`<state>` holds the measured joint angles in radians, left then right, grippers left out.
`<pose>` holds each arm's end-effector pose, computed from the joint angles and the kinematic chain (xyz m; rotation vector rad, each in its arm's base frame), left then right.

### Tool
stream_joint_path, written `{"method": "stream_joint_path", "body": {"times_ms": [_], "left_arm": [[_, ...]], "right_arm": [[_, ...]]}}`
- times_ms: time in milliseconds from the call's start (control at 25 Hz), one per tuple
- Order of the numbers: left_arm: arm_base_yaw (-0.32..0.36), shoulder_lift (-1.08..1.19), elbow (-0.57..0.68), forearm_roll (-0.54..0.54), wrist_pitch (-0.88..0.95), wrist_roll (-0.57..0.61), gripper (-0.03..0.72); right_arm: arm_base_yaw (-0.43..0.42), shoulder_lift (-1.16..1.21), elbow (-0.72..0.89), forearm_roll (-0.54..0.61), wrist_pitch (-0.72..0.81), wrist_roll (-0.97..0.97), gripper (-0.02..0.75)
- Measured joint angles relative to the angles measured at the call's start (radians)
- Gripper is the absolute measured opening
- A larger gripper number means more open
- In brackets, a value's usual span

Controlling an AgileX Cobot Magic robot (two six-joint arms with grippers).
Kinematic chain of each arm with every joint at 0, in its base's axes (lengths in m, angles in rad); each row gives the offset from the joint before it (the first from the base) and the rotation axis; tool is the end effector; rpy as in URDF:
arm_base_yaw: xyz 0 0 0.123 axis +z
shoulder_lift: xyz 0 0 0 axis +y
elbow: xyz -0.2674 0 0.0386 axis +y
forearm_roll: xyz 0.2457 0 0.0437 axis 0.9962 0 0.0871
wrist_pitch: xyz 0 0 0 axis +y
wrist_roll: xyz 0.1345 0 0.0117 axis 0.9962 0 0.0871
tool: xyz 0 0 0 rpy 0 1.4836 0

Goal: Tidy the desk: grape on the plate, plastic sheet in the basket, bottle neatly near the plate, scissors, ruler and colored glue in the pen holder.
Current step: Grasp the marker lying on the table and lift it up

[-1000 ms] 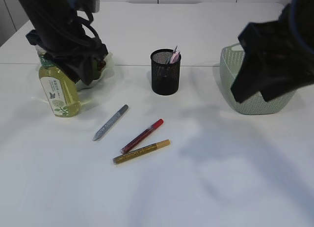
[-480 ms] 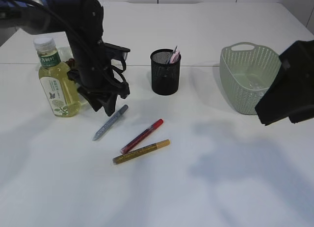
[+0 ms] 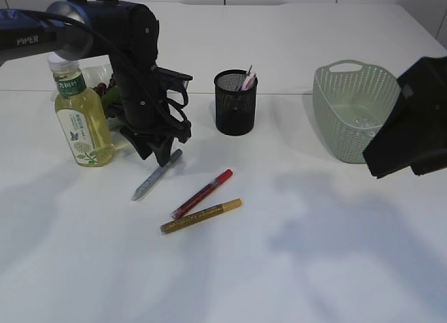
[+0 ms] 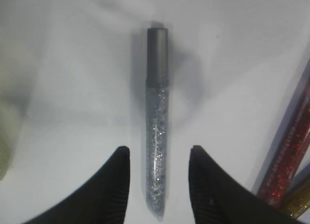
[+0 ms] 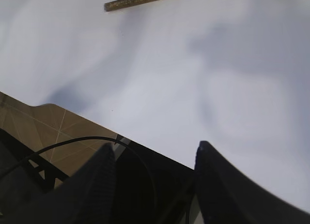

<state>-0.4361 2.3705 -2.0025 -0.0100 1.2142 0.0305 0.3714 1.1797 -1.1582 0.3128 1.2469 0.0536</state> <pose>0.4289 -0.2013 0.0994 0.7048 2.9870 -0.0377 0.2011 0.1206 0.3046 -0.3827 2.7516 0.5483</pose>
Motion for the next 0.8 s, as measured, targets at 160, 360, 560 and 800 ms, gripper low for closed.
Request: {"method": "stream_joint_path", "body": {"times_ms": [160, 360, 560, 800], "left_arm": [[0.015, 0.0, 0.0, 0.0, 0.0, 0.0, 0.303], [0.035, 0.0, 0.0, -0.023, 0.002, 0.036, 0.303], [0.035, 0.004, -0.003, -0.046, 0.002, 0.05, 0.303], [0.035, 0.039, -0.002, -0.061, 0.002, 0.051, 0.303]], "right_arm": [[0.0, 0.0, 0.0, 0.0, 0.0, 0.0, 0.419], [0.0, 0.0, 0.0, 0.0, 0.0, 0.001, 0.419], [0.0, 0.0, 0.0, 0.0, 0.0, 0.001, 0.418], [0.0, 0.0, 0.0, 0.0, 0.0, 0.001, 0.418]]}}
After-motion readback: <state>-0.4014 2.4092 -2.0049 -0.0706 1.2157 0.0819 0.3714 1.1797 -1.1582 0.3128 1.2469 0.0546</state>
